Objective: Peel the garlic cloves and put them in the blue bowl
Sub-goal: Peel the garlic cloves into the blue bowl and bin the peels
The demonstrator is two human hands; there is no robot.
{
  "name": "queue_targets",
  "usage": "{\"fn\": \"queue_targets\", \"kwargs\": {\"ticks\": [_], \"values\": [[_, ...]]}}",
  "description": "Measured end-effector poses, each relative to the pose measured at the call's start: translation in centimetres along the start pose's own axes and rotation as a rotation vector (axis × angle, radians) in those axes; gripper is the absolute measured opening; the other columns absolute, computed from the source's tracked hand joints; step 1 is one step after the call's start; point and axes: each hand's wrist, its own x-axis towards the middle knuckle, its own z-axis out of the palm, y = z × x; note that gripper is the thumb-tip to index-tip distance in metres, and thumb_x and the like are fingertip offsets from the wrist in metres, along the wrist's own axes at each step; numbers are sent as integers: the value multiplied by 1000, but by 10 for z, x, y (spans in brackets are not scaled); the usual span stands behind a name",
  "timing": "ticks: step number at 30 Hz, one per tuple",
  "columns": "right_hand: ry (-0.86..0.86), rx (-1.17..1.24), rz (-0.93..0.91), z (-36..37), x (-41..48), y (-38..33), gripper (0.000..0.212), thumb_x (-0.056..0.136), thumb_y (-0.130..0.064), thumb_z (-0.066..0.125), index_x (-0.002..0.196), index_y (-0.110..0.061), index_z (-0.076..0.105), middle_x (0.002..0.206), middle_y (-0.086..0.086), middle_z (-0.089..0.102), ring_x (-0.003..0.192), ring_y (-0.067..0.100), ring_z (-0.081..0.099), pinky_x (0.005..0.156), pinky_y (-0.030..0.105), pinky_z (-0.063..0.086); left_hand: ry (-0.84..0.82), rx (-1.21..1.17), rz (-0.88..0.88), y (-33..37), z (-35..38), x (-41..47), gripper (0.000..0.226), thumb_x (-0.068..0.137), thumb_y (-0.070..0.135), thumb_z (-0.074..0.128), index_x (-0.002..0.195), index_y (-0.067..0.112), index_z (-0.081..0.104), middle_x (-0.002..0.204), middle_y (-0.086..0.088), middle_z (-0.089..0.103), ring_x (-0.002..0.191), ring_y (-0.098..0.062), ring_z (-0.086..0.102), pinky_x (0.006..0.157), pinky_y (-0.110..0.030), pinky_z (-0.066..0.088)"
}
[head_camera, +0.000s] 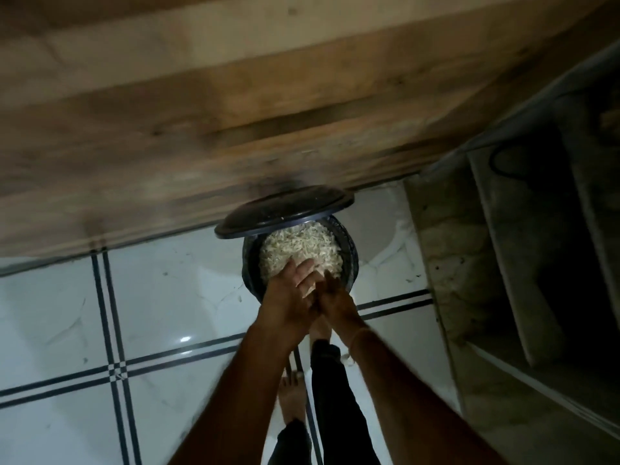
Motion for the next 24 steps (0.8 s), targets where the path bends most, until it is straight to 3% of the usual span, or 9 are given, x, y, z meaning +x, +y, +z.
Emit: {"fn": "queue_targets", "kwargs": {"ticks": [2, 4, 7, 9, 10, 12, 14, 20, 24], "values": [[-13, 50, -88, -13, -36, -17, 53, 110, -52, 40, 160, -36, 37, 165, 2, 39, 150, 24, 40, 124, 45, 33, -30, 133, 125, -3, -5, -38, 46, 109, 37, 49, 150, 16, 49, 147, -10, 57, 123, -26, 60, 101, -42, 52], [21, 102, -173, -26, -84, -34, 49, 110, -44, 43, 158, -32, 43, 163, 1, 42, 150, 21, 39, 124, 39, 33, 14, 368, 270, -6, -10, -73, 42, 107, 28, 55, 146, 13, 52, 136, -8, 62, 106, -22, 64, 86, -33, 53], [126, 230, -217, -53, -159, -40, 40, 112, -30, 45, 149, -19, 54, 143, 3, 59, 135, 20, 54, 101, 13, 44, -21, 752, 480, -27, -12, -126, 40, 108, 26, 53, 146, 13, 55, 151, -12, 55, 132, -28, 55, 113, -39, 45], [232, 268, -276, -79, -222, -46, 35, 112, -24, 44, 143, -14, 59, 129, -1, 63, 118, 9, 62, 82, -3, 40, -46, 981, 644, -46, -18, -172, 40, 107, 29, 55, 145, 17, 57, 154, -10, 52, 139, -28, 50, 118, -43, 41], [270, 252, -300, -91, -251, -45, 34, 112, -25, 44, 141, -15, 61, 127, -4, 63, 114, 1, 61, 81, -4, 39, -78, 1090, 699, -58, -21, -194, 41, 106, 32, 57, 145, 21, 57, 154, -8, 52, 140, -27, 50, 118, -44, 41], [356, 222, -346, -114, -309, -34, 38, 112, -36, 45, 142, -18, 60, 133, -7, 61, 120, 2, 58, 95, 3, 39, -160, 1266, 869, -87, -26, -240, 41, 105, 35, 59, 145, 25, 58, 150, -3, 57, 139, -23, 52, 117, -41, 42], [462, 168, -409, -138, -362, -14, 51, 108, -53, 40, 144, -22, 59, 141, -8, 59, 129, 7, 54, 106, 22, 42, -267, 1378, 1006, -122, -29, -283, 41, 104, 34, 60, 144, 24, 59, 145, 3, 60, 136, -16, 54, 114, -33, 42], [785, 156, -440, -205, -477, 66, 50, 106, -61, 34, 131, -31, 65, 129, -13, 63, 120, 4, 59, 102, 37, 53, -582, 1630, 1177, -229, -20, -358, 32, 102, 37, 63, 133, 40, 59, 138, 16, 56, 130, -4, 49, 91, -7, 35], [954, 156, -379, -253, -518, 120, 34, 108, -48, 43, 128, -33, 66, 126, -14, 62, 117, 7, 60, 99, 41, 54, -714, 1741, 1317, -301, 12, -385, 33, 100, 35, 66, 133, 32, 65, 136, 10, 63, 128, -10, 55, 98, -19, 38]]}}
